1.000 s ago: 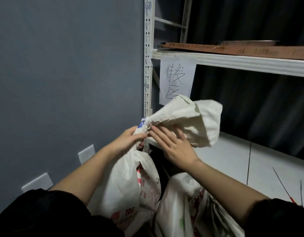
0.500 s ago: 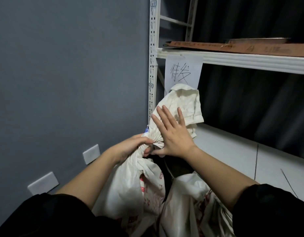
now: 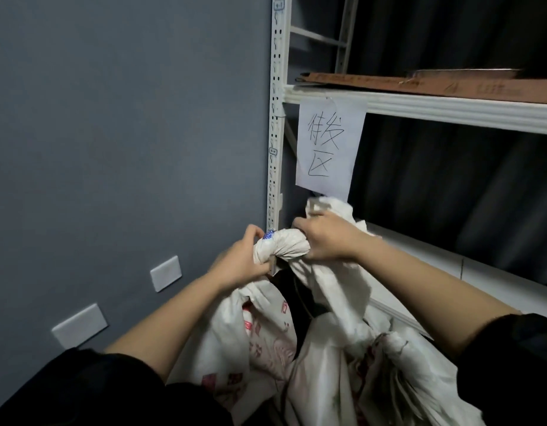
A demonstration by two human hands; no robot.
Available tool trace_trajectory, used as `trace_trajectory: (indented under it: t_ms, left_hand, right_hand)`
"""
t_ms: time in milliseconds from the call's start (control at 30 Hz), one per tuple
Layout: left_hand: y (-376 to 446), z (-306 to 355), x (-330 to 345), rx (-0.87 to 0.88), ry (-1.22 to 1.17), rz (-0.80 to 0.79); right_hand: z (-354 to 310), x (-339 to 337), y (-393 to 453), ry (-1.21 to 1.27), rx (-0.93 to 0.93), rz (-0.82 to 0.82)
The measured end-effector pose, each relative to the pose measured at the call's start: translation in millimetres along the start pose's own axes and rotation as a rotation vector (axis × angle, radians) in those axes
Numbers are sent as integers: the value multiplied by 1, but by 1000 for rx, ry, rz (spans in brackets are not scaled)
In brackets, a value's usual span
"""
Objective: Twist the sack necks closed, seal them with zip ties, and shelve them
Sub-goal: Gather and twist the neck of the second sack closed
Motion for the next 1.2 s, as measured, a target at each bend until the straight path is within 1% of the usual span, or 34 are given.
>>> trace_trajectory:
  t_ms: [33, 67, 133, 233, 300, 367, 433, 500, 533, 600, 633, 667, 700, 733, 800, 833, 867, 933, 967, 1000, 1067, 1133, 1200]
  left_hand:
    - [-1, 2, -1, 71, 148, 39]
    - [-3, 5, 0, 132, 242, 82]
    - [-4, 11, 1, 233, 370, 165]
    - [-8, 15, 5, 473, 555, 282]
    - [-12, 16, 6, 587, 574, 353]
    - [-15, 19, 5, 677, 547, 420]
    - [-18, 22, 2, 706, 540, 449]
    - [-19, 26, 0, 668, 543, 456]
    - [-19, 27, 0, 638, 524, 426]
    - [-16, 25, 2, 543, 507, 296]
    - [-14, 24, 4, 518, 512, 255]
    - [-12, 23, 4, 502, 526, 241]
    - [-10, 23, 5, 476, 541, 232]
    - [-6, 21, 7, 432, 550, 215]
    - [1, 20, 10, 289, 542, 154]
    - [4, 19, 11, 211, 523, 120]
    - [7, 22, 9, 145, 497, 96]
    - [13, 24, 6, 31, 475, 35]
    - [16, 23, 5, -32, 459, -5]
    - [17, 21, 4, -93, 427, -45]
    - [19, 17, 1, -169, 313, -92]
    - [20, 15, 1, -203, 149, -101]
    - [21, 11, 5, -236, 12, -136]
  right_hand:
    - [0, 2, -3, 109, 128, -104]
    - [-1, 2, -7, 251, 249, -200]
    - [-1, 7, -14, 536, 423, -344]
    - [-4, 10, -25, 762, 570, -497]
    - [-10, 13, -31, 923, 669, -579]
    - [-14, 15, -33, 1004, 709, -627]
    - [-16, 17, -33, 1034, 710, -653]
    - [-18, 18, -33, 1043, 707, -675]
    - [-18, 17, -33, 1045, 710, -688]
    - [-18, 17, -35, 1066, 715, -717]
    - [-17, 15, -35, 1037, 705, -708]
    - [-14, 11, -33, 935, 670, -672]
    - [-10, 5, -29, 766, 612, -610]
    - [-4, 0, -23, 559, 550, -503]
    - [-4, -19, -10, 183, 439, -172]
    - [-11, -30, -6, 85, 390, 18]
    - [-24, -41, -4, 57, 335, 193]
    - [-58, -56, -11, 155, 192, 454]
    - [-77, -58, -19, 200, 102, 519]
    - [-95, -57, -29, 214, 12, 541]
    - [-127, -46, -51, 218, -126, 513]
    - [-143, -24, -69, 231, -186, 475]
    - [-135, -3, -76, 128, -175, 432]
Point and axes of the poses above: each hand's wrist, its own y-axis towards the middle knuckle, its own x-axis out of the palm, z = x × y, the point moved 4 cm from there along y, towards the middle knuckle, and after that the axes turned 15 degrees about z, right-handed, at the moved point
